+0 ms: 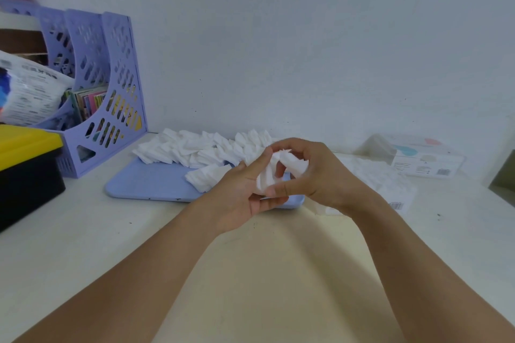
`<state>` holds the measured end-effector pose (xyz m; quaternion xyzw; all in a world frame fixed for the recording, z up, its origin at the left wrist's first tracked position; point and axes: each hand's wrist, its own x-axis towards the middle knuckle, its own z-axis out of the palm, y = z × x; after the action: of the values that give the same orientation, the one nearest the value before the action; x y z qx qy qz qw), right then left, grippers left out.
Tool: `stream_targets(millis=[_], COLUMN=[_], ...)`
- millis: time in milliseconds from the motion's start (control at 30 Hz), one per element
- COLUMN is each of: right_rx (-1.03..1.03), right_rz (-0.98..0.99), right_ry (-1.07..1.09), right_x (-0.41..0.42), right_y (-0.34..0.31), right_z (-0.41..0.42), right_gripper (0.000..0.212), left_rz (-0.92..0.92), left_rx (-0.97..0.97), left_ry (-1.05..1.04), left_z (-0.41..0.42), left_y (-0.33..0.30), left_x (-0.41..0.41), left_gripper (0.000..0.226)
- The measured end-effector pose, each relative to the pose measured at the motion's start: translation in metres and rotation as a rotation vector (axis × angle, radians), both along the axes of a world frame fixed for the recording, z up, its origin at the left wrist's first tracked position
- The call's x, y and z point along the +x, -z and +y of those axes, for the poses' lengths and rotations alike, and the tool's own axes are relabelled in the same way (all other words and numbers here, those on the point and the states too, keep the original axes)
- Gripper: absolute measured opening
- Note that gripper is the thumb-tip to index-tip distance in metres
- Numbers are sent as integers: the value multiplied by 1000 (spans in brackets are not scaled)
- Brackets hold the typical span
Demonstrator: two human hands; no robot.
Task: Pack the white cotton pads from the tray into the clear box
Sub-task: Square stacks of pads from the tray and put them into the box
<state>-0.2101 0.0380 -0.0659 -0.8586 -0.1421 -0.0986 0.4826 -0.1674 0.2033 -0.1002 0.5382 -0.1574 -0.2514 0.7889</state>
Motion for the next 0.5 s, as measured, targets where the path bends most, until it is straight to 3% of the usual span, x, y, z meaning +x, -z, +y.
stream_targets(millis=[67,167,233,367,500], right_rx=[-66,-228,-260,-180,-134], right_rz=[-17,-35,-57,-107,-87], right_ry=[-5,27,33,4,7], right_x=[3,2,1,2,4], right_y=[3,9,9,9,9], right_z=[1,9,12,10,8], right_gripper=[76,93,89,62,82], left_rz=[46,86,83,171,135], left_rx=[-16,-25,-11,-89,-102], left_ry=[56,129,151,182,149], left_z=[1,1,1,2,2], left_y=[-2,-5,-5,-6,-7], left_x=[-2,-9,-9,-5,-8], left_gripper=[39,45,51,58,44])
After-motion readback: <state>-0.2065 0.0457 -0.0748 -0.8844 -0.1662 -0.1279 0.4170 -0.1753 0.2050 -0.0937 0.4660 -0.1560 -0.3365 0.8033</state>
